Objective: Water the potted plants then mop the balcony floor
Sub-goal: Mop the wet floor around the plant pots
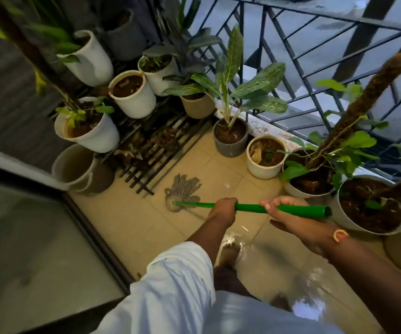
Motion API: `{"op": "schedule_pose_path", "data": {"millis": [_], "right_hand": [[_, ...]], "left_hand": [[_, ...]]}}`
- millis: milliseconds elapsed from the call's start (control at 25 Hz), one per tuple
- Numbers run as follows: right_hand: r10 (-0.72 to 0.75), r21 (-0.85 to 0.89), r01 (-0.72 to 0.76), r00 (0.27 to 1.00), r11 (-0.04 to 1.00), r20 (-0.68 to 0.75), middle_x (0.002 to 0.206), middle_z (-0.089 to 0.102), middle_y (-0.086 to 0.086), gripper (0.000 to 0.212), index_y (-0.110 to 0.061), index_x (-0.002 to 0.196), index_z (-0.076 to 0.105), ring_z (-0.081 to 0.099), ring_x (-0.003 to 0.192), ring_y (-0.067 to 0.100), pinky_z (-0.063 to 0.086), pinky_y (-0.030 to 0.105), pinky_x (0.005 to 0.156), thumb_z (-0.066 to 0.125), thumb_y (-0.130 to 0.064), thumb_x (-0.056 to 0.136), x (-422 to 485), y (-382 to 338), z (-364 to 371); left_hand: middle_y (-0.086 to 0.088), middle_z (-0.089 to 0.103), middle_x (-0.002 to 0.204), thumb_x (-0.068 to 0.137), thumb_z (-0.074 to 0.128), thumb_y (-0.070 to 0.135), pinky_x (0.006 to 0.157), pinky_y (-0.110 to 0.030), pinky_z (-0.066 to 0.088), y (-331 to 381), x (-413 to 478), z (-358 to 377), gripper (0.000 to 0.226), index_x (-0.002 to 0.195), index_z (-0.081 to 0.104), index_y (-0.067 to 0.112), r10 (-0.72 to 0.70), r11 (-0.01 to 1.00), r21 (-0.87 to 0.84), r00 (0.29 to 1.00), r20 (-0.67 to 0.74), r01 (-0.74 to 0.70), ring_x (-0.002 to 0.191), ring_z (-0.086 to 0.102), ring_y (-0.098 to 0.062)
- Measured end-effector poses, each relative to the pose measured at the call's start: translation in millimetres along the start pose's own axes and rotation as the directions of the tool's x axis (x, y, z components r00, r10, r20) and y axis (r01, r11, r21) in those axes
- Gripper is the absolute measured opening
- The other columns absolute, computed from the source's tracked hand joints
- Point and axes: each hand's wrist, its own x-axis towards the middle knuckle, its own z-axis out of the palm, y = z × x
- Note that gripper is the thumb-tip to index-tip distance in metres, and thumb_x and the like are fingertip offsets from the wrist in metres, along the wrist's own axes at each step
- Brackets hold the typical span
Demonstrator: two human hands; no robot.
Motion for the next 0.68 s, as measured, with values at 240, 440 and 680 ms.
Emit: {"op": "schedule_pose_path", "data": {"millis": [240,440,680], "right_hand": [[-0.001,-0.073,0.013,0.987,0.997,0.162,0.121,0.070,-0.008,0.023,-0.005,0.099,0.070,0.066,0.112,0.017,0.059,0.034,0.093,0.072,-0.027,0.091,-34,25,16],[0.002,-0.240,0.059,0.970,0.969,0.245,0.109,0.076,-0.003,0.012,-0.025,0.086,0.076,0.063,0.113,0.041,0.053,0.062,0.094,0.077,-0.038,0.087,-34,21,39],[-0.103,-0.422,0.186,0.972,0.887,0.212,0.081,0.068,-0.003,0.027,-0.023,0.088,0.074,0.063,0.083,0.013,0.056,0.040,0.082,0.073,-0.049,0.087,-24,-33,40]], "left_hand": [[-0.019,0.071,0.116,0.100,0.057,0.006,0.086,-0.037,0.048,-21,-65,45,0.020,0.117,0.067,0.010,-0.148,0.982,-0.128,0.987,-0.064,0.139,0.109,0.065,-0.037],[-0.018,0.072,0.110,0.099,0.057,0.003,0.075,-0.033,0.041,-45,-91,52,0.018,0.112,0.068,0.010,-0.218,0.960,-0.209,0.967,-0.135,0.187,0.102,0.066,-0.036],[-0.017,0.074,0.101,0.097,0.061,0.005,0.073,-0.035,0.044,-47,-77,20,0.015,0.106,0.070,0.013,-0.158,0.965,-0.239,0.966,-0.206,0.107,0.096,0.068,-0.035]]}}
